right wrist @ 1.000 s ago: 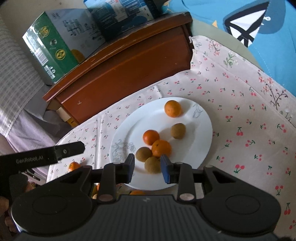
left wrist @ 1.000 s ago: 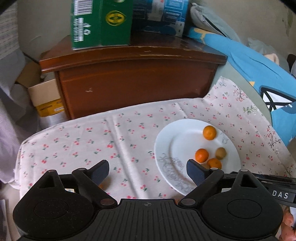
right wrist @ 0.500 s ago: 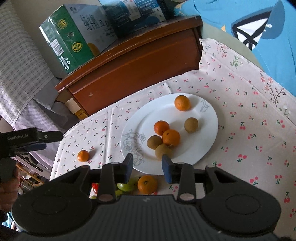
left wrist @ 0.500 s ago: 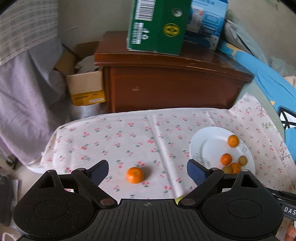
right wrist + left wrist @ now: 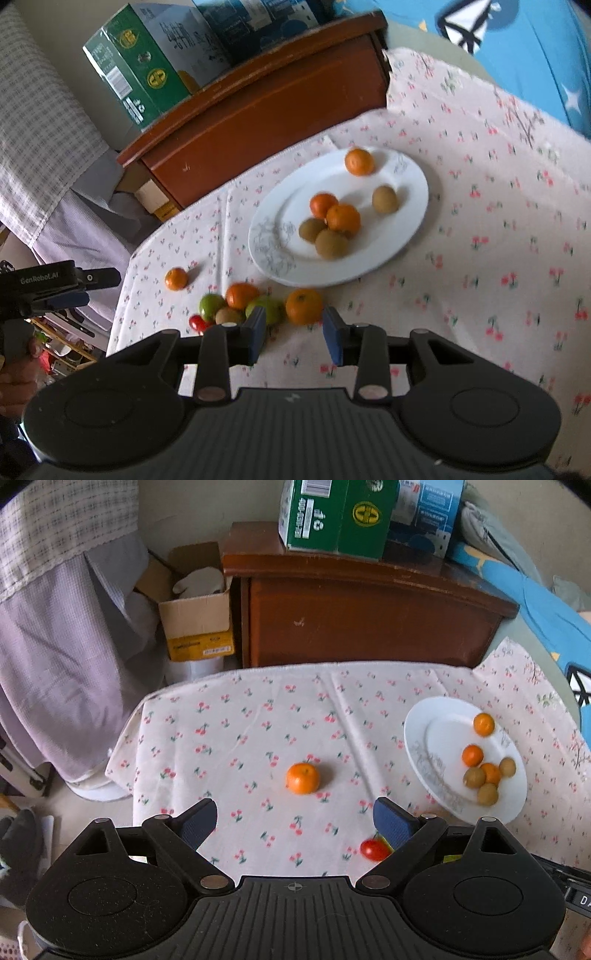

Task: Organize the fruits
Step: 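Withdraw both grippers from the plate toward the lone mandarin and fruit cluster, then close left gripper on the lone mandarin while right gripper grasps a large orange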

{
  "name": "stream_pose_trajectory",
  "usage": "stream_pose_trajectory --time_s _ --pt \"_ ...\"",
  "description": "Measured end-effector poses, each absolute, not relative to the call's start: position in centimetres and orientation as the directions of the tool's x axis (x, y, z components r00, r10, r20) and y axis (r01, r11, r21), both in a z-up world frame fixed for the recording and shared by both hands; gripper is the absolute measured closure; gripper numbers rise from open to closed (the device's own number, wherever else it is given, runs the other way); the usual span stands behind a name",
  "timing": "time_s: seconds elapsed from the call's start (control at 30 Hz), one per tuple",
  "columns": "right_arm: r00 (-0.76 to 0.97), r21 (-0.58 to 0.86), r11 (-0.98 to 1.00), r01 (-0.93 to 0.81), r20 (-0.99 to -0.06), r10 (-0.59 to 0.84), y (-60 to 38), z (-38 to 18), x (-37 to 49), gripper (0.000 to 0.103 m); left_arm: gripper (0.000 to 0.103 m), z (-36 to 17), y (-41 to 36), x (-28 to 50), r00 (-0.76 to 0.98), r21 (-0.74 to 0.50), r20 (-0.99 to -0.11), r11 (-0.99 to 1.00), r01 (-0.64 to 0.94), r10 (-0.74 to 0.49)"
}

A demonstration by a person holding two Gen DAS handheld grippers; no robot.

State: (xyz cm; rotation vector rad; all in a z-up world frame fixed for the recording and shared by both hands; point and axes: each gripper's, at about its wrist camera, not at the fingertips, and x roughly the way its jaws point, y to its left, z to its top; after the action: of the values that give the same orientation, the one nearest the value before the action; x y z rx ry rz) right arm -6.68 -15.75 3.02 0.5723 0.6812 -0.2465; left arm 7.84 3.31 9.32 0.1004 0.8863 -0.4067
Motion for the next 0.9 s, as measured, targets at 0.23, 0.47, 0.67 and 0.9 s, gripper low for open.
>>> stream_pose_trajectory --time_s 0.23,0.47,0.67,0.9 --pt "0.748 0.389 0.833 0.394 -0.662 -0.045 -15.0 1.9 -5.8 0.067 0.01 7.5 3.8 8.2 0.58 -0.034 -0.766 0.918 0.394 -0.277" --pt "0.738 0.356 0.84 0.41 -0.671 -0.075 -14.8 1.1 -4.7 0.067 0.01 5.9 2.9 9.1 0.582 -0.037 -0.758 0.91 0.413 -0.295" --pt "0.73 0.346 0.838 0.422 -0.677 -0.088 -14.9 0.5 -4.1 0.067 0.01 4.8 1.7 10.2 0.591 -0.026 -0.747 0.902 0.432 -0.305" --pt "0.724 0.333 0.84 0.427 -0.683 -0.097 -14.8 0.0 -3.5 0.067 0.01 3.4 0.5 11.3 0.597 -0.006 -0.743 0.895 0.446 -0.302"
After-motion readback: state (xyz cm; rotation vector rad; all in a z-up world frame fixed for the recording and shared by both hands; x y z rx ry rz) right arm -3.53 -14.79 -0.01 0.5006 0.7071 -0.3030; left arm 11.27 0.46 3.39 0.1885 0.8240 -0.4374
